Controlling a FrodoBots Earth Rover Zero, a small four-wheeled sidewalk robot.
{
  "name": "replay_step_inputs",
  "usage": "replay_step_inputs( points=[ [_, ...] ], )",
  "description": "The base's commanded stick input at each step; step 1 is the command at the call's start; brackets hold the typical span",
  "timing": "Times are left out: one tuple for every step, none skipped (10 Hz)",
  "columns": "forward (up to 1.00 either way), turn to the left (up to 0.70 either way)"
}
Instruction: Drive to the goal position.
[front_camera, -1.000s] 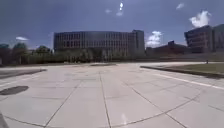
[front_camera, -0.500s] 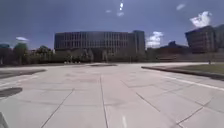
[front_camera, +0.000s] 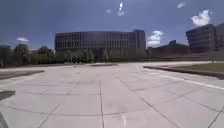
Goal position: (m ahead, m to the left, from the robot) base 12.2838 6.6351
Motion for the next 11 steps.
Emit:
replay_step_inputs(
  points=[
    [0.5, 0.0],
    [0.5, 0.0],
    [0.5, 0.0],
    [0.5, 0.0],
    [0.5, 0.0],
    [0.5, 0.0],
    [0.5, 0.0],
    [0.5, 0.0],
    [0.5, 0.0],
    [0.5, 0.0],
    [0.5, 0.0]
  ],
)
